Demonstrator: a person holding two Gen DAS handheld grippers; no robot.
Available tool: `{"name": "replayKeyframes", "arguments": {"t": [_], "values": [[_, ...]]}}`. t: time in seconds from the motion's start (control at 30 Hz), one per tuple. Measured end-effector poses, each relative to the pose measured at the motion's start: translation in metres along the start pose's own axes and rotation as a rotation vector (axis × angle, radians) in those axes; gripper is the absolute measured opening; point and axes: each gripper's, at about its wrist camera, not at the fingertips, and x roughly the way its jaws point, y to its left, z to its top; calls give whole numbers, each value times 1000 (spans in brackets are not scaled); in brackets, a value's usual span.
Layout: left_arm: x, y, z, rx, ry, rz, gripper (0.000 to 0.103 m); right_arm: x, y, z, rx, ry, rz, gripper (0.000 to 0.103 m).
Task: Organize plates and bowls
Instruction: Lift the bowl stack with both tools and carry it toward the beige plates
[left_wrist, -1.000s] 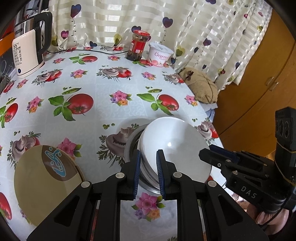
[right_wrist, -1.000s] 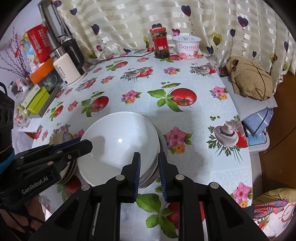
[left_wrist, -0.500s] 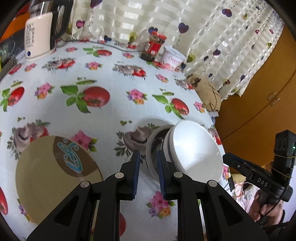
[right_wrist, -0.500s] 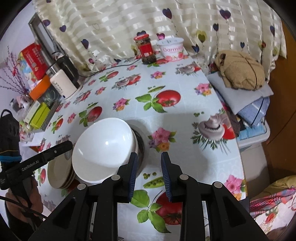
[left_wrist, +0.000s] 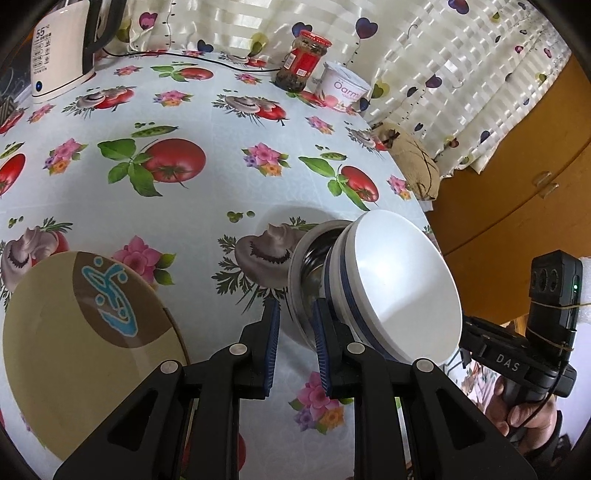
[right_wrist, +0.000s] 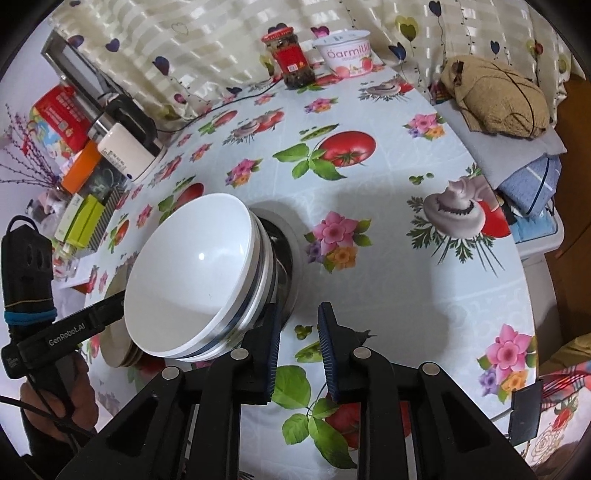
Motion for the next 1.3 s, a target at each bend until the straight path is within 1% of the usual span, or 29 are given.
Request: {"name": "replayKeyframes", "arguments": {"t": [0.07,0.3,0.5,0.67,0.7,0.73,0.77,0.83,0.93,1.03,1.13,1.2,1.3], "values": [[1,0,1,3,1,-1,19,3,2,0,-3,6,3,16],[3,3,2,-2,4,-5,19,6,5,5,-13,5,8,10],[8,6,2,-18,15,-11,17,8,7,8,-17,5,8,9],[13,9,2,-32,26,-34,17,11,3,12,11,15,45,9],[13,9,2,-28,26,-33,16,11,3,12,15,16,48,9],[14,8,1,-24,26,-37,12,11,4,13,14,16,46,9],[14,7,1,-23,26,-42,11,11,3,12,11,15,42,9],[14,7,0,-17,25,-41,11,11,4,13,9,19,31,9],[13,11,1,-26,27,-66,11,12,2,15,24,28,37,9],[13,12,2,-27,24,-71,11,13,-2,15,50,31,58,9],[12,16,3,-33,20,-81,11,13,3,15,32,33,40,9],[8,21,5,-50,5,-101,11,14,4,16,36,36,46,9],[3,26,10,-54,-14,-94,11,15,3,16,39,38,51,10]]}}
